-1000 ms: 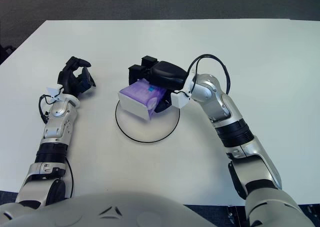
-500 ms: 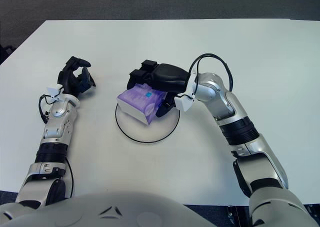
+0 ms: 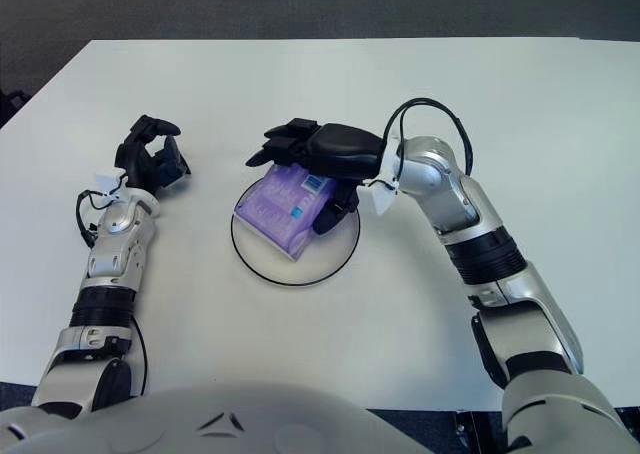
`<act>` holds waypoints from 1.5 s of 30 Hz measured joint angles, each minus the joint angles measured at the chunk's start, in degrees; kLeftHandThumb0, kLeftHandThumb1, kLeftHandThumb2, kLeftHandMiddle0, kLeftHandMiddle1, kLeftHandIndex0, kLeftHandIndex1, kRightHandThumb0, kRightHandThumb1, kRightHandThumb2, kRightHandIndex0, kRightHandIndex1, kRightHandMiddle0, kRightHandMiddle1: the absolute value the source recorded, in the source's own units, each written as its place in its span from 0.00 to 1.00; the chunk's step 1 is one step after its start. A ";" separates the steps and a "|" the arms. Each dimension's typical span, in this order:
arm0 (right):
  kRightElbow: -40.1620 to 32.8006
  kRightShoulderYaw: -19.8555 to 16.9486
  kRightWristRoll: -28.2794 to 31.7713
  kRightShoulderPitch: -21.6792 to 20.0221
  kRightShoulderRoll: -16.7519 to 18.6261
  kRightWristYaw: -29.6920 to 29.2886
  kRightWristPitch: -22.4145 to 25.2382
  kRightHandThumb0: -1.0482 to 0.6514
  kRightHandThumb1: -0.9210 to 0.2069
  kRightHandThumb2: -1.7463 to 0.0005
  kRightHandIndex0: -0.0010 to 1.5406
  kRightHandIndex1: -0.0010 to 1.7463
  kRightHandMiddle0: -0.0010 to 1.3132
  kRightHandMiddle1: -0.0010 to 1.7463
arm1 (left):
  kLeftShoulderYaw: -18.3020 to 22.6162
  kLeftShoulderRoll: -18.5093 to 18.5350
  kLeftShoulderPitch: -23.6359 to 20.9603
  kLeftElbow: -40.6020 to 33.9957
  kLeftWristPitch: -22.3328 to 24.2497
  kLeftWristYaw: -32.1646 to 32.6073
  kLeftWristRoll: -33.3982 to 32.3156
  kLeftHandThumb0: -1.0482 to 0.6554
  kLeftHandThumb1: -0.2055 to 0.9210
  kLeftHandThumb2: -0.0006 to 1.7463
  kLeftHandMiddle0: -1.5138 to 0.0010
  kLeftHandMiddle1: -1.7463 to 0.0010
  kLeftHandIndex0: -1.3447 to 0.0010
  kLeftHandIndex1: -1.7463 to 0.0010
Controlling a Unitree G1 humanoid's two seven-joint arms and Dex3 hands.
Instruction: Put the tissue paper into the plate.
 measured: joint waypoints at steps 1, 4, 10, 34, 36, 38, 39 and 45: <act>-0.15 -0.08 0.10 -0.20 -0.19 0.27 0.14 0.11 0.22 0.69 0.00 0.02 0.00 0.19 | -0.04 -0.02 0.00 -0.01 0.00 0.00 0.03 0.37 0.63 0.62 0.32 0.00 0.65 0.00; -0.44 -0.44 0.55 -0.89 -0.95 0.96 0.33 0.11 0.21 0.70 0.00 0.01 0.00 0.17 | -0.12 -0.03 -0.02 0.03 -0.04 -0.01 0.14 0.37 0.64 0.61 0.32 0.00 0.66 0.00; -1.54 -2.26 2.79 -2.14 -2.92 3.00 2.08 0.11 0.21 0.71 0.00 0.00 0.00 0.14 | -0.24 -0.03 -0.19 0.42 -0.56 -0.16 0.13 0.37 0.66 0.59 0.32 0.00 0.67 0.00; 7.63 -10.78 8.65 -10.84 -9.55 6.21 7.00 0.01 0.07 0.88 0.03 0.37 0.00 0.35 | 0.22 0.54 -0.83 2.84 -3.09 -2.48 -0.18 0.37 0.68 0.58 0.32 0.00 0.68 0.00; 9.19 -10.72 8.75 -11.14 -9.52 6.65 7.57 0.01 0.07 0.89 0.02 0.39 0.00 0.35 | 0.22 0.56 -0.86 2.94 -3.23 -2.65 -0.18 0.37 0.69 0.58 0.32 0.00 0.68 0.00; 10.38 -10.72 8.83 -11.31 -9.52 7.15 8.25 0.01 0.07 0.89 0.01 0.38 0.00 0.35 | 0.22 0.56 -0.88 3.00 -3.50 -2.71 -0.19 0.37 0.69 0.57 0.31 0.00 0.68 0.00; 10.97 -10.73 8.96 -11.39 -9.52 7.29 8.59 0.01 0.08 0.89 0.01 0.37 0.00 0.34 | 0.23 0.56 -0.88 3.02 -3.60 -2.78 -0.19 0.37 0.69 0.57 0.31 0.00 0.69 0.00; 15.97 -11.62 9.05 -11.90 -9.59 6.50 8.53 0.03 0.07 0.89 0.00 0.29 0.00 0.29 | 0.26 0.53 -1.06 3.09 -3.75 -2.88 -0.19 0.38 0.69 0.57 0.32 0.00 0.69 0.00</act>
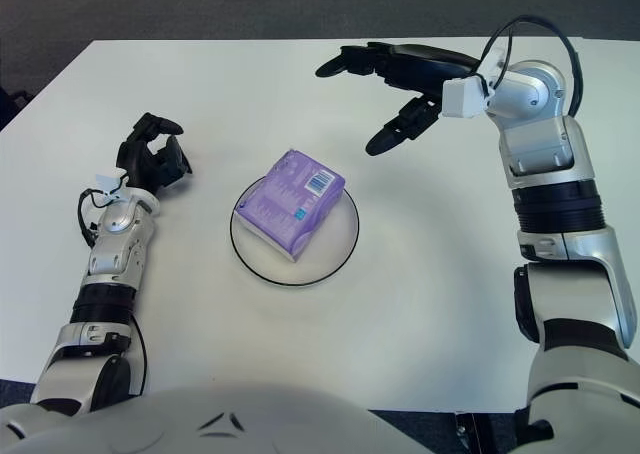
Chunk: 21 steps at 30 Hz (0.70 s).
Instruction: Put the tissue paper into the plate.
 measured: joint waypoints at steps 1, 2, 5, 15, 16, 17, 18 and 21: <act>1.11 -0.28 -0.06 0.01 -0.01 -0.48 -0.15 0.04 0.07 0.89 0.01 0.27 0.00 0.29 | 0.02 -0.01 0.00 0.01 -0.02 0.00 0.00 0.38 0.69 0.57 0.32 0.00 0.69 0.00; 2.43 -0.53 -0.21 -0.01 -0.02 -1.20 -0.51 0.05 0.07 0.89 0.01 0.27 0.00 0.29 | 0.03 -0.01 -0.01 0.03 -0.02 0.00 0.00 0.38 0.69 0.57 0.32 0.00 0.69 0.00; 6.84 -1.43 -1.08 -0.02 0.06 -4.70 -0.81 0.07 0.06 0.88 0.03 0.25 0.00 0.31 | 0.05 -0.04 0.00 0.03 -0.02 0.00 -0.01 0.38 0.69 0.57 0.32 0.00 0.69 0.00; 10.30 -6.82 2.25 2.30 5.13 -14.58 9.89 0.27 0.31 0.57 0.12 0.47 0.00 0.55 | 0.37 0.13 0.26 -0.19 0.00 0.02 0.01 0.38 0.70 0.57 0.32 0.00 0.69 0.00; 8.58 -8.04 4.02 3.61 5.84 -14.96 12.16 0.30 0.34 0.52 0.14 0.50 0.00 0.59 | 0.35 0.11 0.24 -0.26 0.00 0.01 0.01 0.38 0.69 0.57 0.31 0.00 0.69 0.00; 6.83 -9.19 5.84 5.14 6.75 -15.37 14.30 0.31 0.35 0.50 0.15 0.52 0.00 0.61 | 0.37 0.10 0.23 -0.36 0.00 0.01 0.01 0.38 0.69 0.57 0.31 0.00 0.69 0.00; 4.89 -10.36 7.96 6.63 7.68 -15.75 16.64 0.34 0.37 0.47 0.16 0.55 0.00 0.65 | 0.42 0.09 0.24 -0.43 0.00 0.02 0.01 0.38 0.69 0.57 0.31 0.00 0.69 0.00; 0.83 -12.56 12.43 10.25 10.43 -16.67 22.38 0.39 0.40 0.41 0.19 0.64 0.02 0.76 | 0.53 0.12 0.52 -0.76 0.02 0.01 0.01 0.37 0.69 0.57 0.31 0.00 0.69 0.00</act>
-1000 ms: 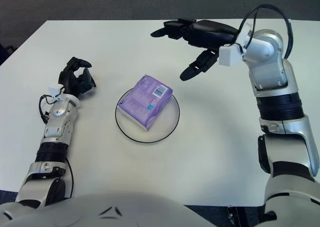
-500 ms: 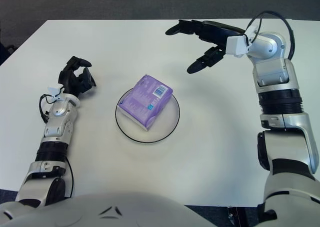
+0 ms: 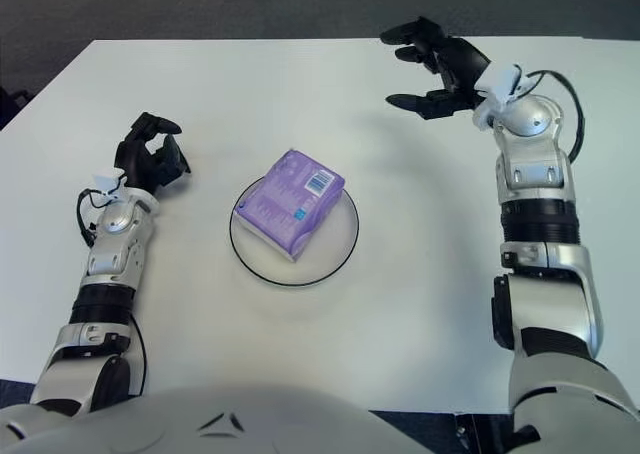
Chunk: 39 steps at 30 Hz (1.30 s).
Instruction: Put the tissue paper into the plate.
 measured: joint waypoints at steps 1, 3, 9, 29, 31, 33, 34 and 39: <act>-0.87 -0.47 1.12 0.83 0.78 -0.41 1.82 0.40 0.40 0.39 0.19 0.68 0.03 0.79 | 0.04 0.02 0.14 -0.20 0.01 0.00 0.00 0.37 0.69 0.58 0.30 0.00 0.68 0.00; -2.67 -1.23 2.19 2.35 2.19 -2.05 5.00 0.51 0.27 0.50 0.23 0.76 0.08 0.89 | 0.07 0.06 0.31 -0.50 0.02 -0.02 0.00 0.37 0.68 0.58 0.30 0.00 0.68 0.00; -7.83 -3.54 3.41 5.48 7.58 -10.47 11.70 0.60 0.16 0.62 0.27 0.79 0.19 0.99 | 0.22 0.13 0.65 -1.05 0.11 -0.22 -0.08 0.37 0.68 0.58 0.29 0.00 0.68 0.00; -12.84 -6.76 5.34 14.08 17.73 -19.96 8.81 0.61 0.56 0.28 0.47 0.85 0.34 1.00 | 0.39 -0.09 1.02 -2.40 0.86 -0.90 -0.56 0.37 0.68 0.58 0.28 0.00 0.68 0.00; -13.22 -6.44 5.07 15.37 18.35 -20.31 7.76 0.61 0.58 0.25 0.48 0.86 0.34 1.00 | 0.38 -0.08 1.10 -2.43 0.87 -0.90 -0.56 0.37 0.67 0.59 0.28 0.00 0.68 0.00; -13.25 -6.08 4.77 16.29 18.71 -20.66 7.40 0.61 0.59 0.24 0.48 0.88 0.35 1.00 | 0.39 -0.08 1.16 -2.53 0.87 -0.90 -0.54 0.37 0.67 0.59 0.28 0.00 0.68 0.00; -13.23 -5.96 4.49 16.61 18.88 -20.92 7.26 0.61 0.61 0.22 0.48 0.90 0.35 1.00 | 0.38 -0.08 1.18 -2.60 0.87 -0.89 -0.52 0.37 0.67 0.59 0.28 0.00 0.68 0.00; -9.49 -5.76 2.43 17.68 20.42 -23.68 1.83 0.61 0.67 0.16 0.50 0.93 0.38 1.00 | 0.25 -0.14 1.24 -2.87 0.84 -0.71 -0.24 0.37 0.67 0.59 0.28 0.00 0.68 0.00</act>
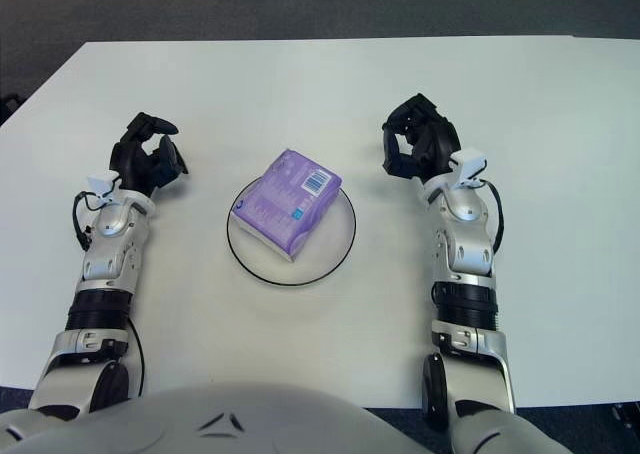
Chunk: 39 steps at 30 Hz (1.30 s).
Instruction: Put the tissue paper into the plate.
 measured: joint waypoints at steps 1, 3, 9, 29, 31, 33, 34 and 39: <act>1.21 0.00 -0.58 0.09 0.31 -0.68 -1.18 0.61 0.68 0.15 0.51 0.94 0.38 1.00 | -0.04 -0.01 0.01 -0.04 -0.06 0.09 0.08 0.37 0.67 0.59 0.28 0.00 0.68 0.00; 3.22 0.09 -1.54 0.06 0.53 -1.94 -2.53 0.61 0.70 0.14 0.52 0.94 0.39 1.00 | -0.15 -0.09 0.04 -0.09 -0.15 0.38 0.29 0.37 0.67 0.59 0.28 0.00 0.67 0.00; 5.66 0.36 -3.71 -0.15 1.74 -7.08 -6.66 0.61 0.79 0.06 0.54 0.99 0.46 1.00 | -0.23 -0.28 0.13 -0.49 -0.76 1.25 0.84 0.37 0.67 0.59 0.27 0.00 0.67 0.00; 0.13 5.14 -7.86 0.64 6.68 -20.73 8.31 0.61 0.88 0.00 0.58 1.00 0.54 0.98 | -1.14 -0.27 0.65 -1.40 -0.92 1.94 1.69 0.37 0.68 0.58 0.29 0.00 0.68 0.00; 0.26 5.15 -7.88 0.54 6.67 -20.97 8.43 0.61 0.89 0.00 0.58 1.00 0.56 0.96 | -1.22 -0.27 0.66 -1.41 -0.92 1.94 1.69 0.37 0.68 0.58 0.30 0.00 0.68 0.00; 0.50 5.19 -7.88 0.48 6.67 -20.97 8.42 0.61 0.89 0.00 0.58 1.00 0.57 0.95 | -1.30 -0.28 0.70 -1.40 -0.92 1.94 1.68 0.37 0.68 0.58 0.30 0.00 0.68 0.00; 0.69 5.21 -7.88 0.44 6.66 -20.92 8.31 0.61 0.90 0.00 0.58 1.00 0.57 0.95 | -1.32 -0.28 0.71 -1.40 -0.92 1.93 1.68 0.37 0.68 0.58 0.30 0.00 0.68 0.00; 1.77 5.29 -7.87 0.36 6.61 -20.29 7.36 0.61 0.91 0.00 0.59 1.00 0.59 0.93 | -1.47 -0.28 0.73 -1.38 -0.92 1.93 1.68 0.37 0.68 0.58 0.30 0.00 0.68 0.00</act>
